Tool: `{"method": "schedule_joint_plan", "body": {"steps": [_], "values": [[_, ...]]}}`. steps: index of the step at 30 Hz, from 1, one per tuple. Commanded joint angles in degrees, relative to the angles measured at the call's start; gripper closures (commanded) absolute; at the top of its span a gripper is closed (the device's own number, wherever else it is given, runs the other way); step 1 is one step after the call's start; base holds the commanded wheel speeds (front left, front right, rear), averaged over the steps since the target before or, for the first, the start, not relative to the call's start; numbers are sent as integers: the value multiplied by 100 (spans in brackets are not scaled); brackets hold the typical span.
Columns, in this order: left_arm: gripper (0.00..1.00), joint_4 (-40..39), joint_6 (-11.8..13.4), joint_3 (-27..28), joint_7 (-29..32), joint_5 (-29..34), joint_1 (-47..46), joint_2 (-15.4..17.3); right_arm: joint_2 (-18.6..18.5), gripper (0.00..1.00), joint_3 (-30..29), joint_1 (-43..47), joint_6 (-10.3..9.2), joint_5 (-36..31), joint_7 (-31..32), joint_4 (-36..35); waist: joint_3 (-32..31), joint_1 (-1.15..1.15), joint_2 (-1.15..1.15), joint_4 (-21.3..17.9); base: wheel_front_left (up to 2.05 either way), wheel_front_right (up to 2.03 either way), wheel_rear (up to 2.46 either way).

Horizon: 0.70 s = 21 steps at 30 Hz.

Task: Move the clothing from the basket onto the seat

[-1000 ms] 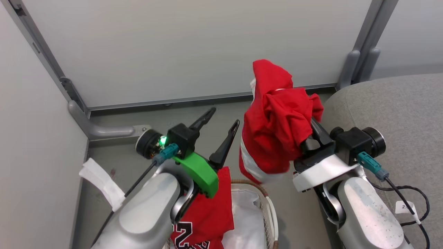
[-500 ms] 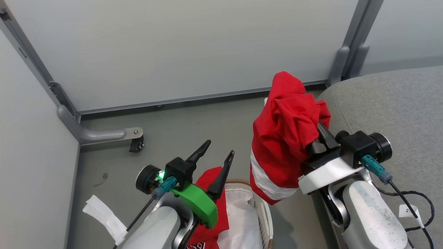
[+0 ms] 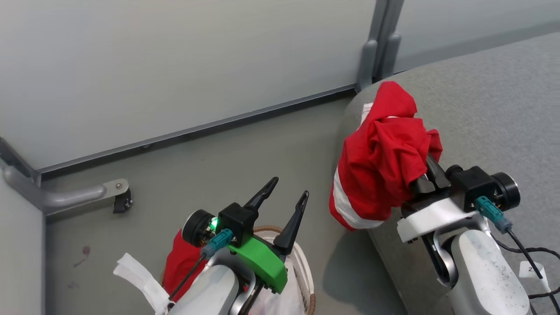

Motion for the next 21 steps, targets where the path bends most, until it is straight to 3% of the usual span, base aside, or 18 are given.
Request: {"method": "schedule_joint_plan", "body": {"steps": [1,11,21], "values": [[0,-33,9,-6,4,55,41,-17,-18,100,-57,66,-6,-60,-14,1,151,0,0,-500,0,0,0],[0,-77,9,-155,4,116,-174,-45,-16,100,-405,46,-6,-118,-14,24,486,0,0,-962,0,0,0],[0,-230,9,-299,4,164,-608,59,-19,100,-1050,-951,-6,-381,-13,232,1362,0,0,-615,0,0,0]]}}
